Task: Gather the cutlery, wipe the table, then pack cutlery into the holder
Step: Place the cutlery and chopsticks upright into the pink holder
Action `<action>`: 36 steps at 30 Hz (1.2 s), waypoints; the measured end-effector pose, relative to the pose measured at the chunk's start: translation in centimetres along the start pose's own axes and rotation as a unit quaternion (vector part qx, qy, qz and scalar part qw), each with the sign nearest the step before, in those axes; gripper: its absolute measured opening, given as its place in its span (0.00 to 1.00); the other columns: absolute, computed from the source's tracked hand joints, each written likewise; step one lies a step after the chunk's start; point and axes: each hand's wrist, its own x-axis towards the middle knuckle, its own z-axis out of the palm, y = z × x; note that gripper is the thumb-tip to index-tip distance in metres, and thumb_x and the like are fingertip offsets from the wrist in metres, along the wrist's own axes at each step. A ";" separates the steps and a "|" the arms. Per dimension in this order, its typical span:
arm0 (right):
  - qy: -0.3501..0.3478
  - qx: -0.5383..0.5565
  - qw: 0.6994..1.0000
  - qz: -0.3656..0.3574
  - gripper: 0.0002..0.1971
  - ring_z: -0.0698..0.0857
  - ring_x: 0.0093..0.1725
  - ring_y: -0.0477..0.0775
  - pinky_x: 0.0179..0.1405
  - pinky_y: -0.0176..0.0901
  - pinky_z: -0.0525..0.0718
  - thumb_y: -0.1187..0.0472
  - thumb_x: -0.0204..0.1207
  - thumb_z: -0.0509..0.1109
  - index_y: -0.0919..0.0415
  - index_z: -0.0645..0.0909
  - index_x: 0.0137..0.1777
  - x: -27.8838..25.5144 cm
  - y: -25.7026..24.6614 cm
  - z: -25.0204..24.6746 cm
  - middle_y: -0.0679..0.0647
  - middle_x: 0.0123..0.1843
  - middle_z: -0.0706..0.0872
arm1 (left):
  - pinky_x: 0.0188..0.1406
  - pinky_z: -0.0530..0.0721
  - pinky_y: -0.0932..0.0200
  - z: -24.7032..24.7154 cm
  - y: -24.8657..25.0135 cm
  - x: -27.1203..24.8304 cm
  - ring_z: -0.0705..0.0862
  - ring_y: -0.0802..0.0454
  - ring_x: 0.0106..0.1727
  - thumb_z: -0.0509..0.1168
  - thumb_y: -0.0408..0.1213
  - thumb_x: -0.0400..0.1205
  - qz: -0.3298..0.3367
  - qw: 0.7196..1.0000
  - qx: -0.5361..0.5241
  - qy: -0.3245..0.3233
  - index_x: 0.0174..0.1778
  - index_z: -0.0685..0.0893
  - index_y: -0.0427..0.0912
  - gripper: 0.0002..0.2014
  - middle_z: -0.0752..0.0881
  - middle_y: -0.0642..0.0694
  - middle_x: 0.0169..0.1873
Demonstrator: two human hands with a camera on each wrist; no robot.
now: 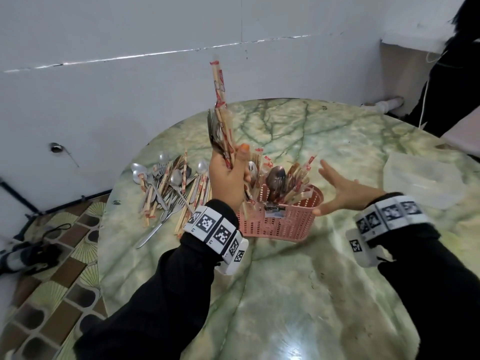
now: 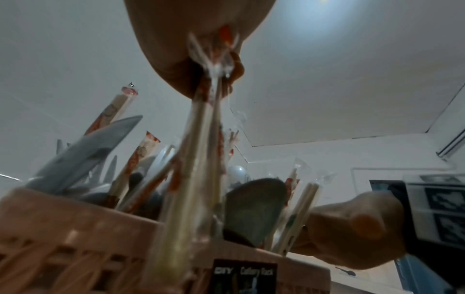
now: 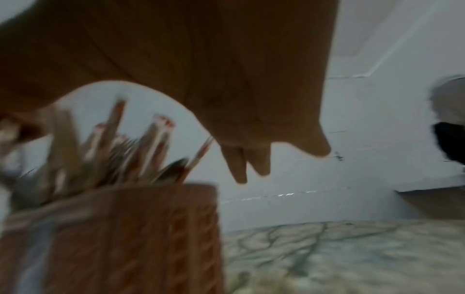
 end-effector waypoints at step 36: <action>0.034 0.066 0.992 -0.098 0.46 0.82 0.59 0.46 0.65 0.46 0.78 0.55 0.50 0.87 0.58 0.70 0.69 4.9 -0.3 2.9 0.43 0.55 0.84 | 0.26 0.75 0.69 4.4 -1.4 -1.9 0.76 0.65 0.23 0.63 0.49 0.78 0.050 0.997 0.052 -0.041 0.44 0.75 0.47 0.09 0.78 0.58 0.22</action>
